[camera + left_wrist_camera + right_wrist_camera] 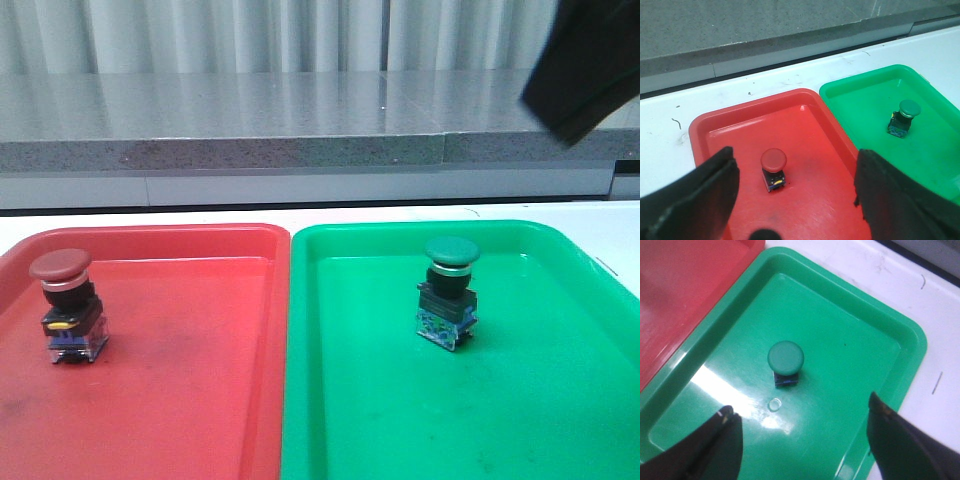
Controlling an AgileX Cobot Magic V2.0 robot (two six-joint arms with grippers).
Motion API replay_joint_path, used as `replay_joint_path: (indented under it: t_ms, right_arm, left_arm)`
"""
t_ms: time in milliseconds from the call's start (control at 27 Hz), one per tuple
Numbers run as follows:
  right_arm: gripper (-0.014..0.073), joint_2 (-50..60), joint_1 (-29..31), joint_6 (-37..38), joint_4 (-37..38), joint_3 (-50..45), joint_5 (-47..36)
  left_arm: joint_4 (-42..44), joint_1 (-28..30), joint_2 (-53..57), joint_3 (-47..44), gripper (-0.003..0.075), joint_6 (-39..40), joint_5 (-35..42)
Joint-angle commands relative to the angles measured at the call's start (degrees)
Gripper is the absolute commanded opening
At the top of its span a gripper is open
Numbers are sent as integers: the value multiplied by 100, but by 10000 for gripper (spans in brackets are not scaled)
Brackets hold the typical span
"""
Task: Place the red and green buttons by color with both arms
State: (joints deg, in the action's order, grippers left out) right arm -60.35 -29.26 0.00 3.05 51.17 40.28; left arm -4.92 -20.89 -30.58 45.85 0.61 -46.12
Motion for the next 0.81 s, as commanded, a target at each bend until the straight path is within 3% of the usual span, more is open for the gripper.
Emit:
replay_joint_path:
  t_ms: [0, 444, 778]
  right_arm:
    - [542, 615, -10, 233, -5, 122, 126]
    - [542, 2192, -10, 354, -5, 107, 1036]
    - [541, 2387, -10, 336, -5, 107, 1081]
  left_arm:
    - [-41, -48, -22, 149, 481, -12, 386]
    - [-41, -48, -22, 149, 481, -12, 386]
    - [-41, -48, -22, 149, 481, -12, 410]
